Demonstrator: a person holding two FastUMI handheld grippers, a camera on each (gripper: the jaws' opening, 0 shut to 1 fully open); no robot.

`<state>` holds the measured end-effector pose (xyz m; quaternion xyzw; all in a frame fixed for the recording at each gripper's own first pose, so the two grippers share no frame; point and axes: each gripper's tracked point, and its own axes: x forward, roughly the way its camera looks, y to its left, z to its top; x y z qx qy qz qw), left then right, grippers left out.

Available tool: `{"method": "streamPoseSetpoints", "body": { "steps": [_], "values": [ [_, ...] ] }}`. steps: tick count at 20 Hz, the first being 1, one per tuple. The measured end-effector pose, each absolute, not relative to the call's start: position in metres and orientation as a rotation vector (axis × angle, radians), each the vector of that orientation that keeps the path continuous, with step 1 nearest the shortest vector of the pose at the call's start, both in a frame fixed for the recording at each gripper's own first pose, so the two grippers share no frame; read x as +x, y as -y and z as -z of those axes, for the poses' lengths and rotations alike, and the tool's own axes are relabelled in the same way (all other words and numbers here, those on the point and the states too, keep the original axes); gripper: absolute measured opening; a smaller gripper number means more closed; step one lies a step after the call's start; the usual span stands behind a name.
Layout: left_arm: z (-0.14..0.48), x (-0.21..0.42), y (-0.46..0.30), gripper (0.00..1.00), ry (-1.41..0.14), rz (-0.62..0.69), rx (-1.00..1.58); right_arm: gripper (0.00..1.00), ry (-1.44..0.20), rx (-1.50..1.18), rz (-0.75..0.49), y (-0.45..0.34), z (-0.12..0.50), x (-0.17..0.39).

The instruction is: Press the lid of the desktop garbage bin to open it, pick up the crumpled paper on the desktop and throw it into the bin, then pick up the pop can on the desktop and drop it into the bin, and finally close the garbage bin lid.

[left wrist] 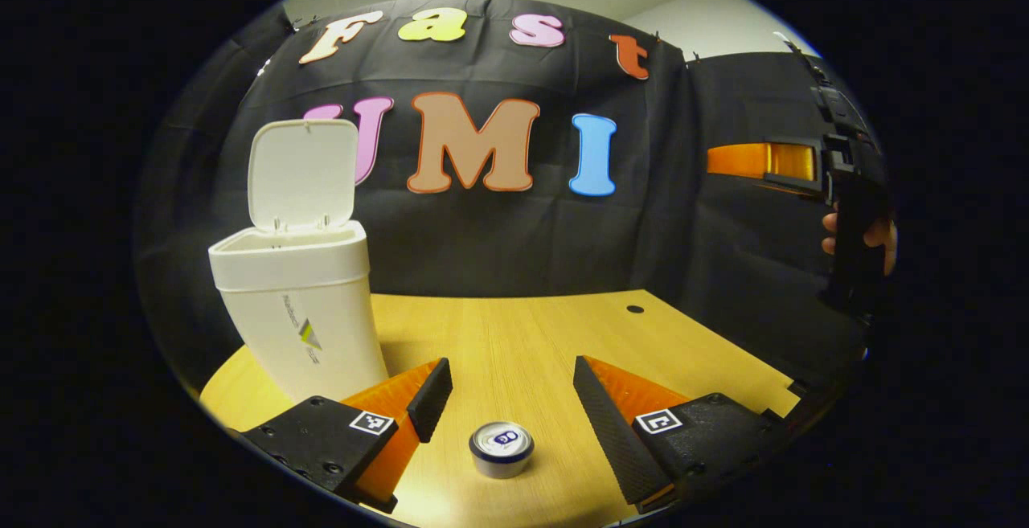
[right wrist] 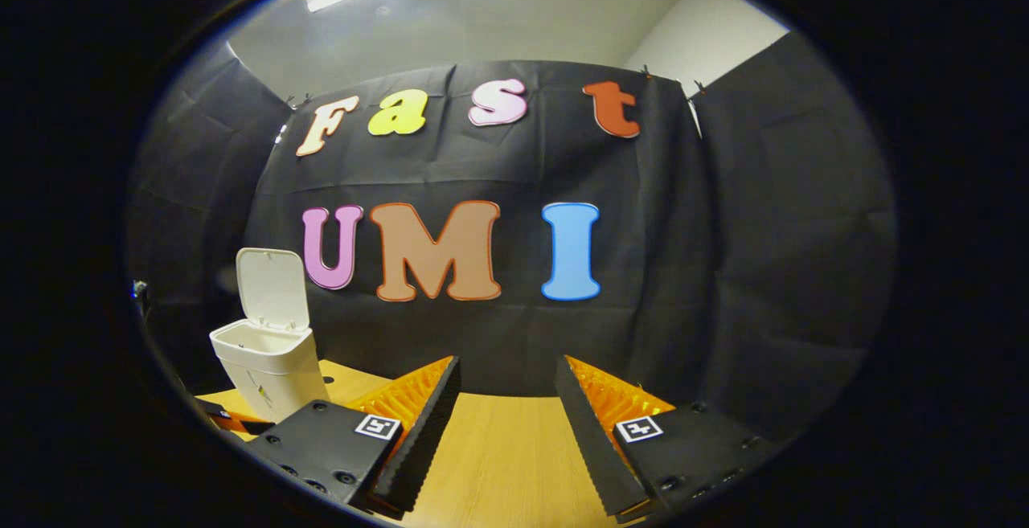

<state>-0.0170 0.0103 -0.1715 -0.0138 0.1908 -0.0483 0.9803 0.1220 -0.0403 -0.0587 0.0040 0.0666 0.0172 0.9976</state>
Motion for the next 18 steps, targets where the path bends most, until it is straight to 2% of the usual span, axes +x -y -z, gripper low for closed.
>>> {"method": "streamPoseSetpoints", "body": {
  "steps": [8,14,15,16,18],
  "values": [
    [0.268,-0.021,-0.017,0.94,-0.586,0.059,-0.034,0.82,-0.325,0.001,0.027,0.080,0.137,0.075],
    [0.310,-0.022,-0.025,0.95,-0.691,0.015,-0.085,0.82,-0.376,-0.067,0.041,0.090,0.147,0.061],
    [0.309,-0.022,-0.026,0.90,-0.692,0.008,-0.087,0.82,-0.376,-0.075,0.043,0.091,0.147,0.061],
    [0.309,-0.018,-0.024,0.80,-0.684,0.010,-0.090,0.82,-0.377,-0.081,0.043,0.093,0.146,0.060],
    [0.299,-0.013,-0.025,0.79,-0.669,0.016,-0.086,0.82,-0.377,-0.084,0.040,0.094,0.144,0.060]
  ]
}}
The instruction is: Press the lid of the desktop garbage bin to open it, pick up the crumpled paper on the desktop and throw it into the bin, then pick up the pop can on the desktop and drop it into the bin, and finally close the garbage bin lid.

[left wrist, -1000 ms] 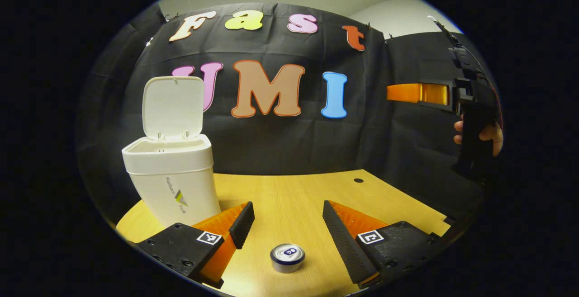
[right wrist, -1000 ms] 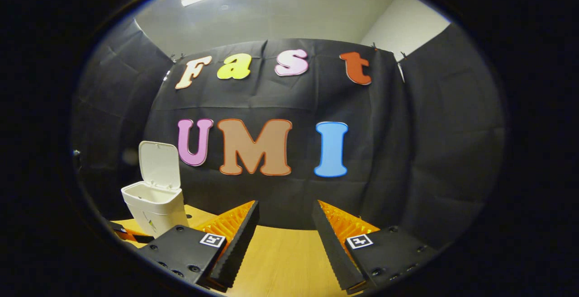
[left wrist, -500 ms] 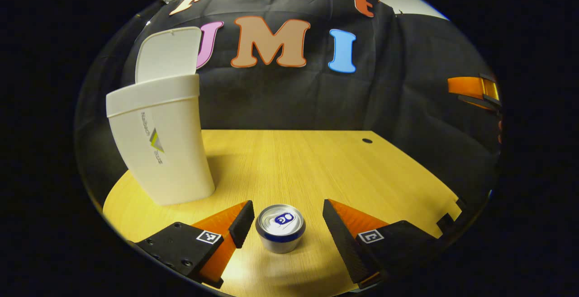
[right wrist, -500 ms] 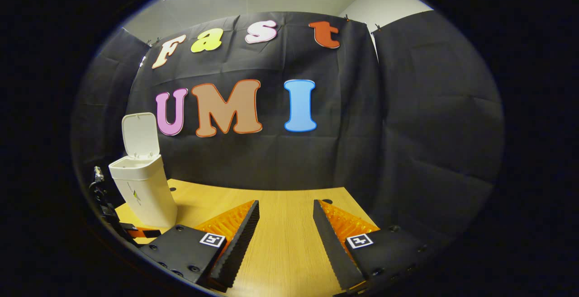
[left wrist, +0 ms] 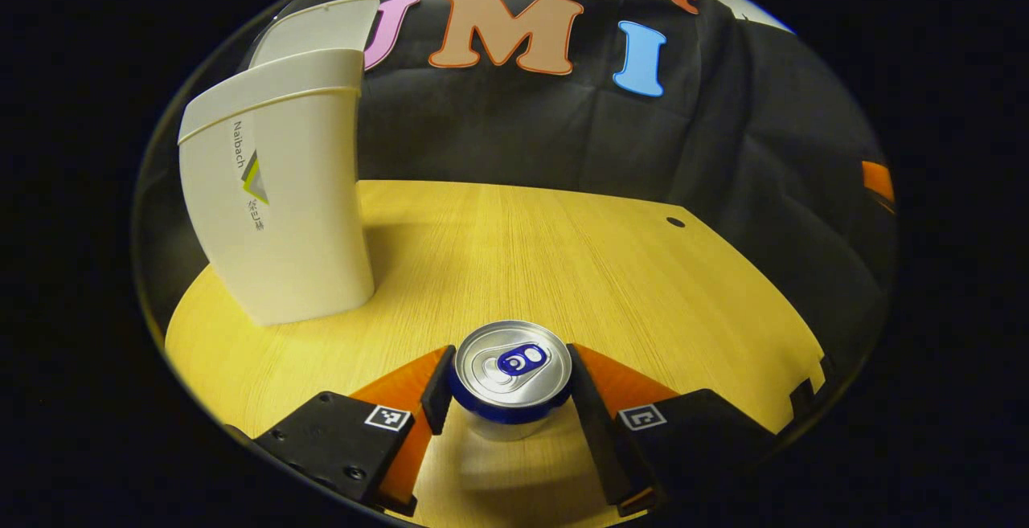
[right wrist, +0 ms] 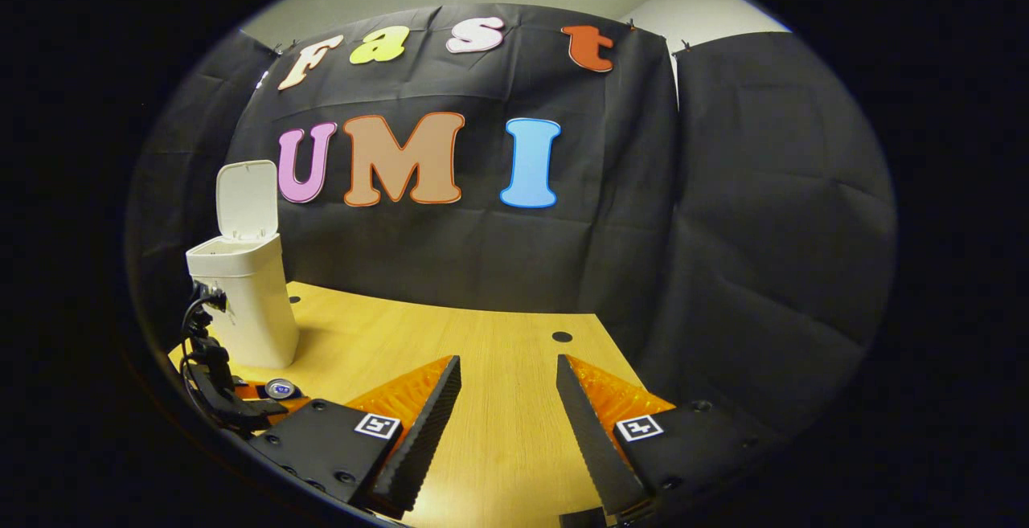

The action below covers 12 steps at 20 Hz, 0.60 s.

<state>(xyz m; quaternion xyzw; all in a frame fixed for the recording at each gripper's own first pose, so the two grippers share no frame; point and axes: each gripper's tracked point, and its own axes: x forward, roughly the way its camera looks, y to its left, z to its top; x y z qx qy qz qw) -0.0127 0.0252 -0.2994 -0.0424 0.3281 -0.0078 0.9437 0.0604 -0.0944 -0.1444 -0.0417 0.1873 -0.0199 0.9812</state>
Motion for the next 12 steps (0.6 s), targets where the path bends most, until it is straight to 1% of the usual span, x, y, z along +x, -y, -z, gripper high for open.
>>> {"method": "streamPoseSetpoints", "body": {
  "steps": [4,8,12],
  "values": [
    [0.254,0.005,-0.020,0.77,-0.563,0.048,-0.057,0.82,-0.367,-0.082,0.022,0.088,0.140,0.063],
    [0.176,0.032,-0.009,0.76,-0.387,0.082,-0.064,0.82,-0.357,-0.069,-0.006,0.078,0.137,0.066],
    [0.107,0.056,-0.016,0.76,-0.266,0.084,-0.064,0.82,-0.337,-0.058,-0.030,0.065,0.130,0.068]
  ]
}}
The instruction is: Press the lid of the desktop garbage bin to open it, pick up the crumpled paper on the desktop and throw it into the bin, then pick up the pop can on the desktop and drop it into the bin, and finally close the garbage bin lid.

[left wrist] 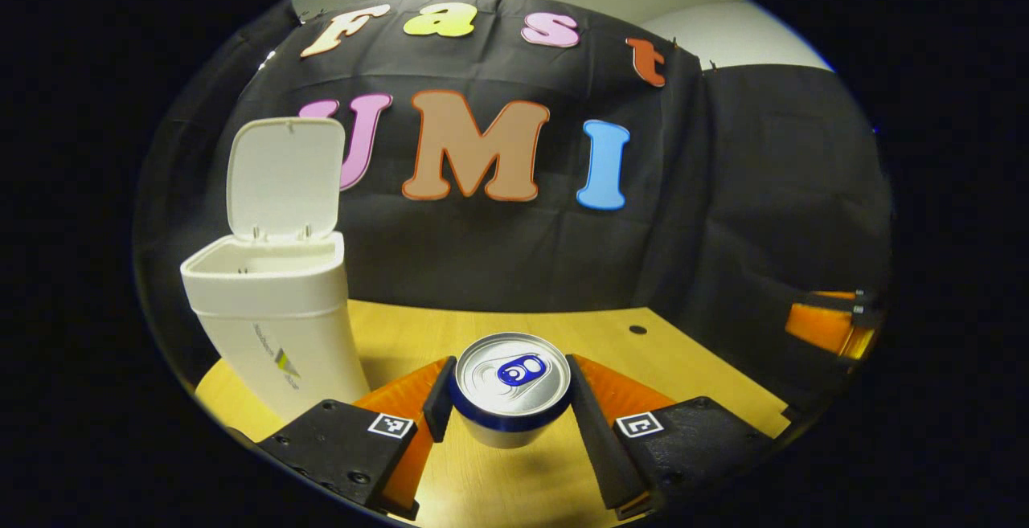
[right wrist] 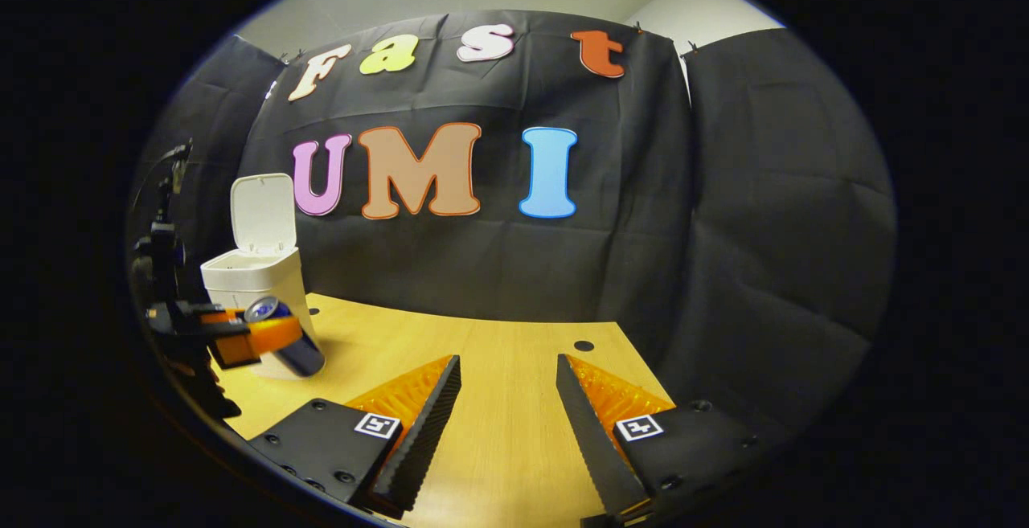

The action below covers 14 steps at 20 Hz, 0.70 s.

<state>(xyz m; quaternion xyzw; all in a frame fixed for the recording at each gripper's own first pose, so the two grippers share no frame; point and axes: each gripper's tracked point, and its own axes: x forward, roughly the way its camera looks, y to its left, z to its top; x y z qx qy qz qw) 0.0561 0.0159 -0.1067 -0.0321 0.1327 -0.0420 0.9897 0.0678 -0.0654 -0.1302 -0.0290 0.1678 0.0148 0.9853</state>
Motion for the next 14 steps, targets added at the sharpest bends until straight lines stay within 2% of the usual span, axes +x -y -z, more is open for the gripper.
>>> {"method": "streamPoseSetpoints", "body": {
  "steps": [8,14],
  "values": [
    [-0.007,0.104,-0.092,0.75,-0.051,-0.024,0.039,0.82,-0.343,-0.046,-0.034,0.052,0.135,0.061],
    [-0.041,0.131,-0.169,0.75,0.000,-0.143,0.096,0.82,-0.351,-0.042,-0.025,0.041,0.138,0.058]
  ]
}}
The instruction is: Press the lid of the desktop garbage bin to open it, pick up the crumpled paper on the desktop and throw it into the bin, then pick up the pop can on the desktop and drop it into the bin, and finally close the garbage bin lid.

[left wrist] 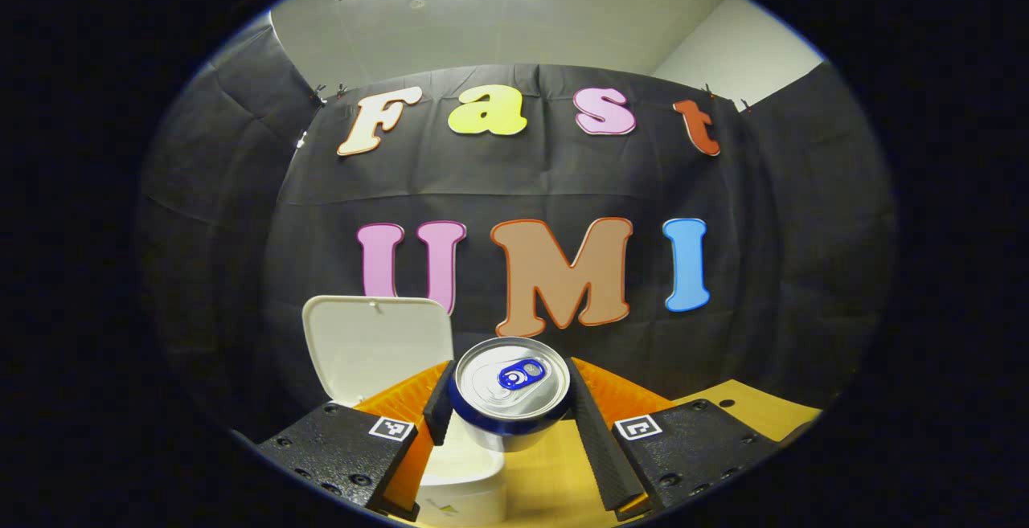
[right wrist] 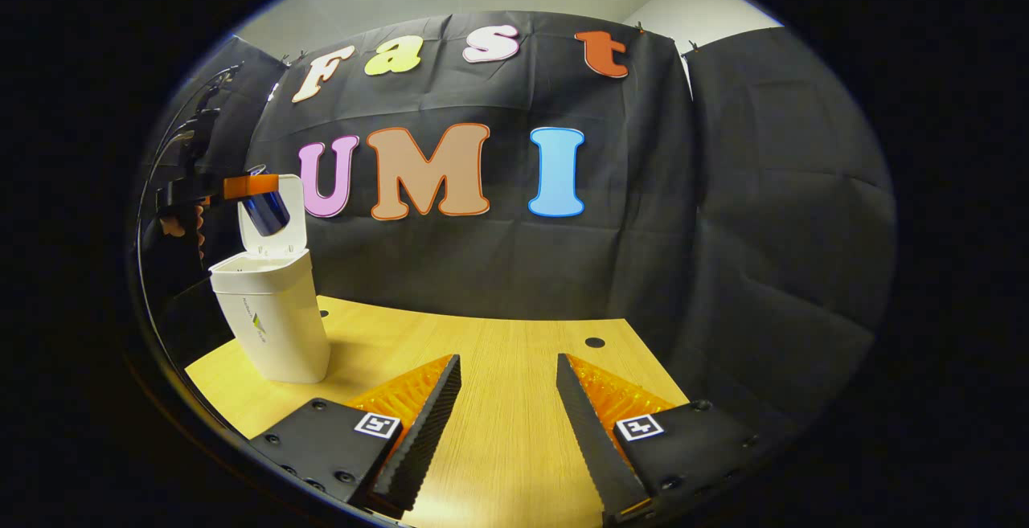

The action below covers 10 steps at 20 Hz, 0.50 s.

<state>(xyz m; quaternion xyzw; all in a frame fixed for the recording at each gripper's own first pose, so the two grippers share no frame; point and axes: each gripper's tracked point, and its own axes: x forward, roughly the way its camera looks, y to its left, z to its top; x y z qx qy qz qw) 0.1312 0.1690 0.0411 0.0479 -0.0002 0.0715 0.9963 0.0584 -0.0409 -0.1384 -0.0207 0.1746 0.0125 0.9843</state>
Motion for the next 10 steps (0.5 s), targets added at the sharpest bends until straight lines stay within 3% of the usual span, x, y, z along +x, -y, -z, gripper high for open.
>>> {"method": "streamPoseSetpoints", "body": {
  "steps": [10],
  "values": [
    [0.036,0.150,-0.264,0.75,-0.186,-0.316,0.027,0.82,-0.374,-0.056,0.001,0.031,0.147,0.058]
  ]
}}
